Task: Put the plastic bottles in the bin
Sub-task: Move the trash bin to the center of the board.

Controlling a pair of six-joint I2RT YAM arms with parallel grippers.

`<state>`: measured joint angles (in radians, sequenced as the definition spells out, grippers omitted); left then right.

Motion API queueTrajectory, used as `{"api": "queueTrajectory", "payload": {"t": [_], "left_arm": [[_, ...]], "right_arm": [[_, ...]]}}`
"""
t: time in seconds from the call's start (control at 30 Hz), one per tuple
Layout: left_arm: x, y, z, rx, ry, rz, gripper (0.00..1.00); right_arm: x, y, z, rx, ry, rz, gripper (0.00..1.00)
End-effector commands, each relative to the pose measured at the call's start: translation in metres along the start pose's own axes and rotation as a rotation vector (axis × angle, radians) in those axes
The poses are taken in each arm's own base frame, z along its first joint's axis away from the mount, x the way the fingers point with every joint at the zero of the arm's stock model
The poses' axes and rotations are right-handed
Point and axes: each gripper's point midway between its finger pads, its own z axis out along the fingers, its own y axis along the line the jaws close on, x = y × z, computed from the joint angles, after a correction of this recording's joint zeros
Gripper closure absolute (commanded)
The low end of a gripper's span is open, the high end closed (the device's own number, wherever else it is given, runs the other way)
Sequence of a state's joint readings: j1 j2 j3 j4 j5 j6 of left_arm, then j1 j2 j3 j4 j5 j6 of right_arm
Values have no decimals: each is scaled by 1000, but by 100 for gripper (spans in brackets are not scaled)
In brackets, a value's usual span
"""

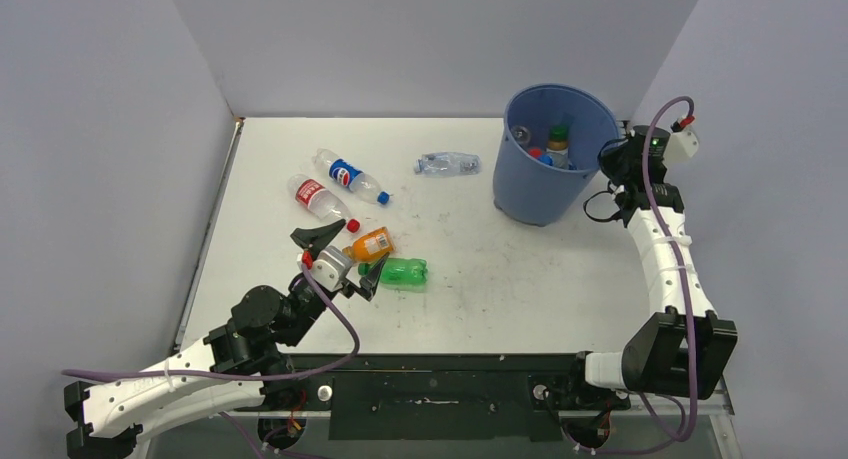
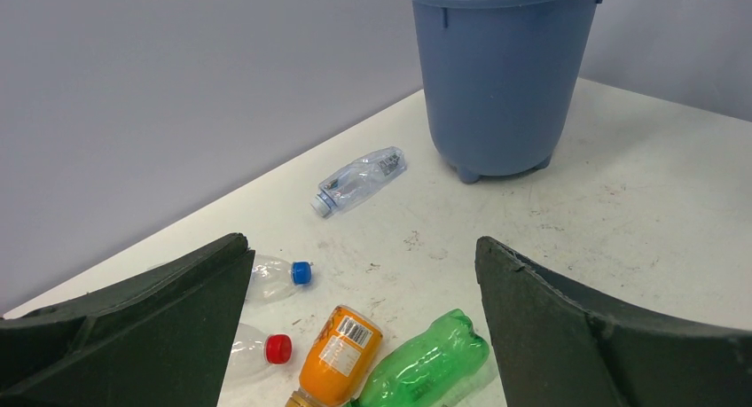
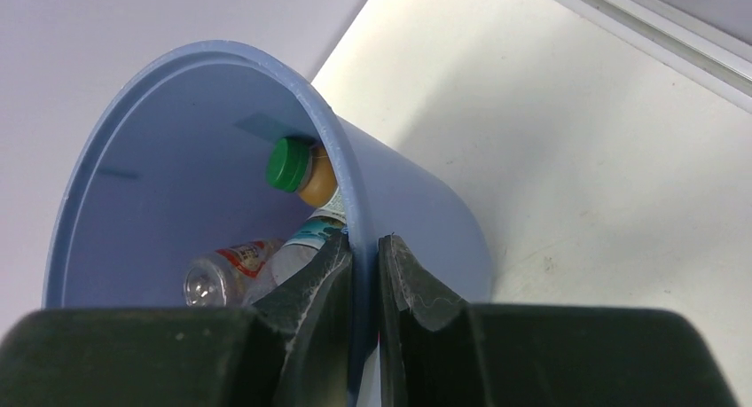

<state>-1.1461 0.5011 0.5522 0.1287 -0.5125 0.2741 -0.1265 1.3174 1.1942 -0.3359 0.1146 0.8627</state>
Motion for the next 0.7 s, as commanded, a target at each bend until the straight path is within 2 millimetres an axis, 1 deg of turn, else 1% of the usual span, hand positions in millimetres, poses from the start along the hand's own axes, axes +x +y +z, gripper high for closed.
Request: {"api": "queueTrajectory", "payload": {"t": [0.0, 0.07, 0.23, 0.4, 0.5, 0.53, 0.67], "left_arm": [[-15, 5, 0, -18, -40, -16, 4], [-15, 5, 0, -19, -41, -15, 4], [-13, 5, 1, -18, -35, -9, 4], [-13, 4, 1, -16, -33, -6, 4], [-12, 4, 1, -14, -33, -4, 4], [-12, 4, 1, -15, -32, -5, 4], [-10, 2, 2, -12, -23, 2, 4]], "right_arm": [[-55, 35, 1, -102, -183, 134, 95], [-57, 37, 3, -103, -187, 127, 95], [-69, 53, 3, -126, -205, 82, 95], [-71, 63, 4, -130, -219, 26, 95], [-74, 73, 5, -136, -238, -29, 95], [-73, 76, 7, -140, -236, -43, 95], [-65, 75, 23, -156, -212, -30, 95]]}}
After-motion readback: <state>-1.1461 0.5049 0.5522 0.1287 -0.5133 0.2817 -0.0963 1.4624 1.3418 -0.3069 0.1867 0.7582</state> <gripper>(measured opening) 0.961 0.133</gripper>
